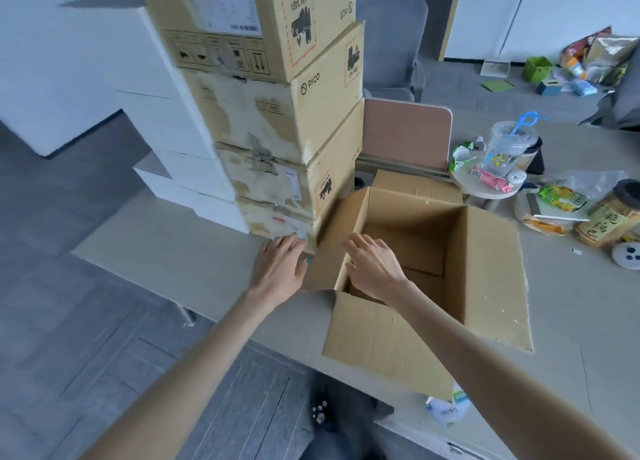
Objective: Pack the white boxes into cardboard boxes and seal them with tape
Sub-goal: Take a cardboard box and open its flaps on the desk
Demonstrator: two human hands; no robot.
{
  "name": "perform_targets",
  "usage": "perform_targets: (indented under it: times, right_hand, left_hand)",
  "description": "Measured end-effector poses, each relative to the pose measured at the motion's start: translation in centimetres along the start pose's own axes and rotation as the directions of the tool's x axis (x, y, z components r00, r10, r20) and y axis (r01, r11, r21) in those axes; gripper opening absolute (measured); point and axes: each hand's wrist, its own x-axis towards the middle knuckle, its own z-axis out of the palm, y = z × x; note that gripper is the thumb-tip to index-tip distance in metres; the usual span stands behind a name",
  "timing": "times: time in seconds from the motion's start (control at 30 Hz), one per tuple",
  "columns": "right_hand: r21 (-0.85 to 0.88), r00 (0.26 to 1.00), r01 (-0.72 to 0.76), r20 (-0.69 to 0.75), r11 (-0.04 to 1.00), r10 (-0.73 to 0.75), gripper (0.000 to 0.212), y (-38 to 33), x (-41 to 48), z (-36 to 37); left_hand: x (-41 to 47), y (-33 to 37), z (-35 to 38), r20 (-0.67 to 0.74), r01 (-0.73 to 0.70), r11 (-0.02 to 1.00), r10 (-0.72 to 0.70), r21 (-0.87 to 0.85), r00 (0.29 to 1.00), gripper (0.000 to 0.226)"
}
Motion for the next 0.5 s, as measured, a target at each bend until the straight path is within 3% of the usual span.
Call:
perform_targets:
  times: [0.23,0.5]
  right_hand:
    - [0.018,0.988,0.150,0.017,0.989,-0.150,0.050,-9.9,3.4,0.3]
    - [0.033,0.976,0.218,-0.004,0.975,-0.218,0.044,-23.6,10.8,2.1]
  left_hand:
    - [-6.6,-8.3,-3.8,-0.058,0.184,0.982,-0.182,0.039,0.982,0.041]
    - [-10.6,-21.7,-7.0,-0.111,0.275,0.959,-0.267,0.062,0.957,0.034]
